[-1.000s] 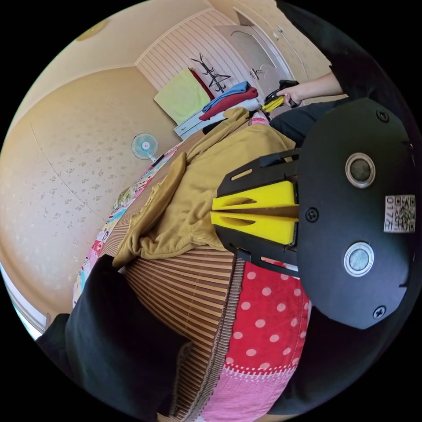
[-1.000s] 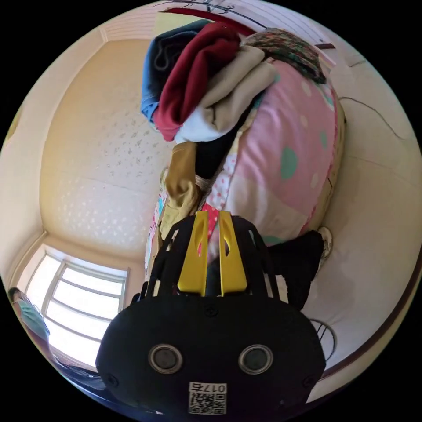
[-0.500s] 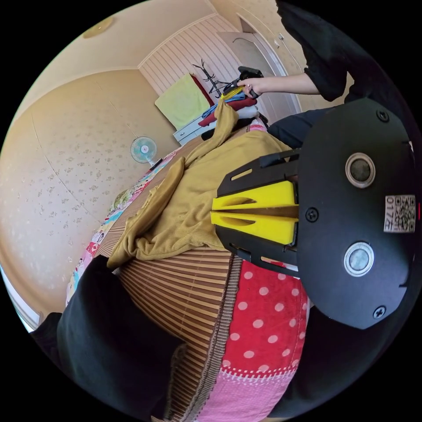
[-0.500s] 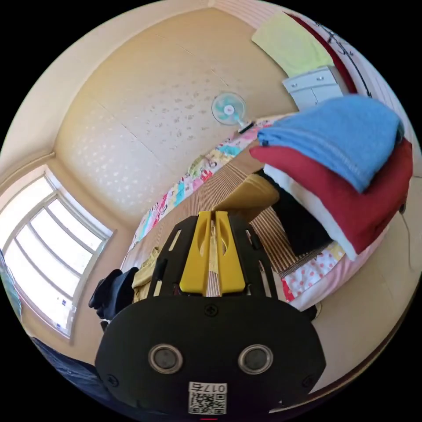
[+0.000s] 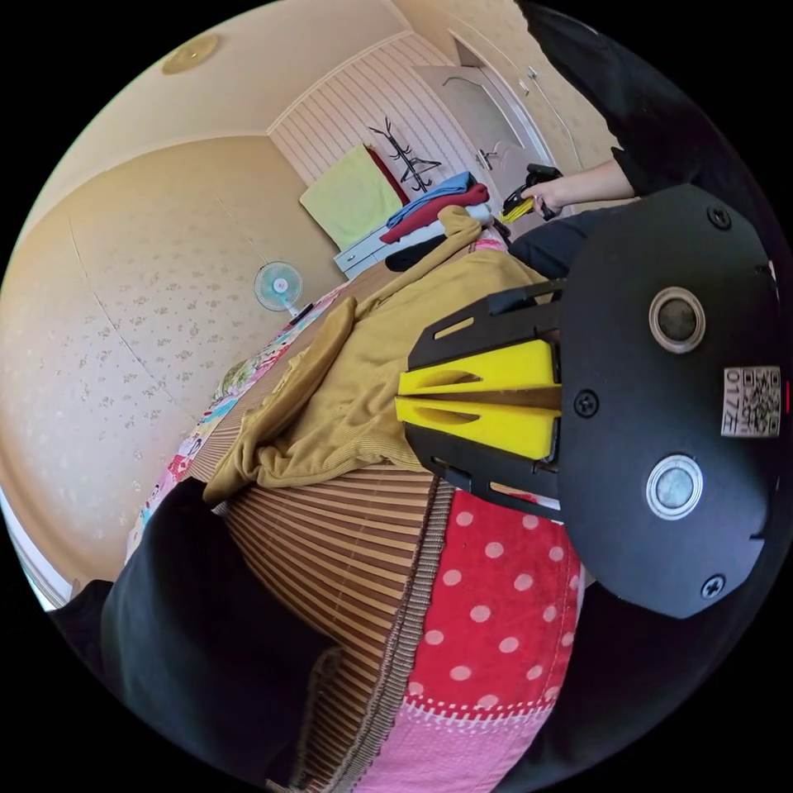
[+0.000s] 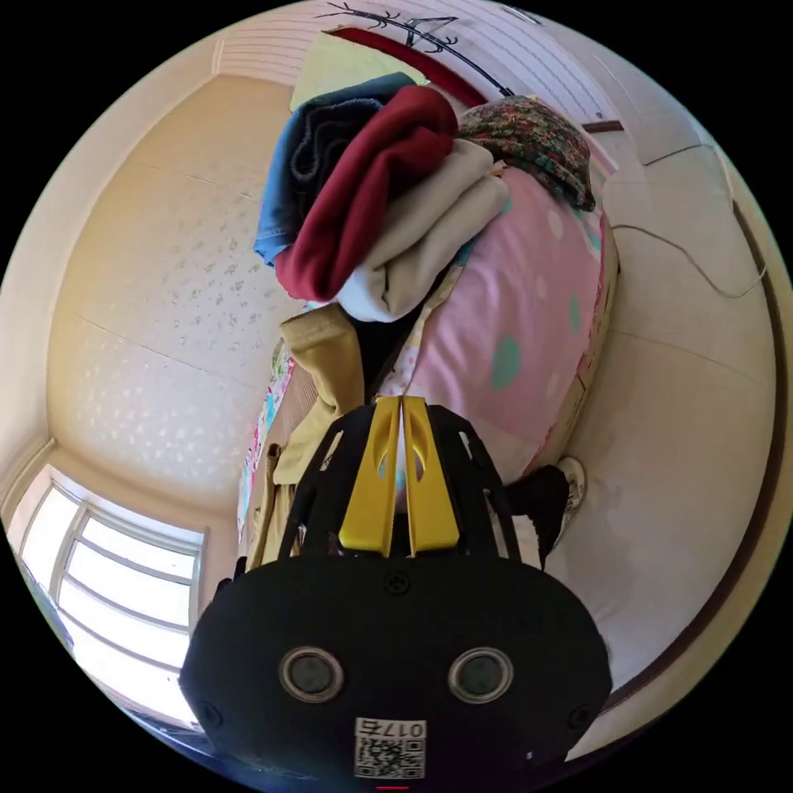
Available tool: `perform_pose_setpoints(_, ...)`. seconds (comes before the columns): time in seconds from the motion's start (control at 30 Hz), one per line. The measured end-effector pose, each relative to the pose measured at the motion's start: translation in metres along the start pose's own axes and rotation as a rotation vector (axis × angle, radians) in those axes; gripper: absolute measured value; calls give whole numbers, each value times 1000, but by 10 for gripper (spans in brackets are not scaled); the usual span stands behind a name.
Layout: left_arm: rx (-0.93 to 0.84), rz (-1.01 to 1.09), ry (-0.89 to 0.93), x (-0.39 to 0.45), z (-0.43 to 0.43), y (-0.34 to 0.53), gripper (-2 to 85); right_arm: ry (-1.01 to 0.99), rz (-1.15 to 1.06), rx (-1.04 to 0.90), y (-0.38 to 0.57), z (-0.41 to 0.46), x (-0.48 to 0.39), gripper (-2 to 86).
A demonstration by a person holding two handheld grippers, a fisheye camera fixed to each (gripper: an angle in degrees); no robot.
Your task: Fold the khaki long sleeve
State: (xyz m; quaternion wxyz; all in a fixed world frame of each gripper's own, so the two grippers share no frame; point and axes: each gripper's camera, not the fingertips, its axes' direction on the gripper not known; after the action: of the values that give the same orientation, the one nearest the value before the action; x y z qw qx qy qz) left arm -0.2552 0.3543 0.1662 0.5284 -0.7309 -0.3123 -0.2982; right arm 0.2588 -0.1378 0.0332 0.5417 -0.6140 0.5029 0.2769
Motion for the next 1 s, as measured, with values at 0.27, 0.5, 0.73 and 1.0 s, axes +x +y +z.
perform_pose_setpoints(0.27,10,-5,-3,5,3,4,-10,-115,-29,-80,-17,37,-4,86)
perform_pose_setpoints(0.5,20,-3,2,7,5,7,-10,5,-146,-49,-51,50,-37,102)
perform_pose_setpoints(0.73,35,-5,29,7,7,12,-10,-56,-236,42,-51,40,-50,89)
perform_pose_setpoints(1.0,37,-1,44,8,9,14,-10,-75,-231,-57,-70,55,-68,41)
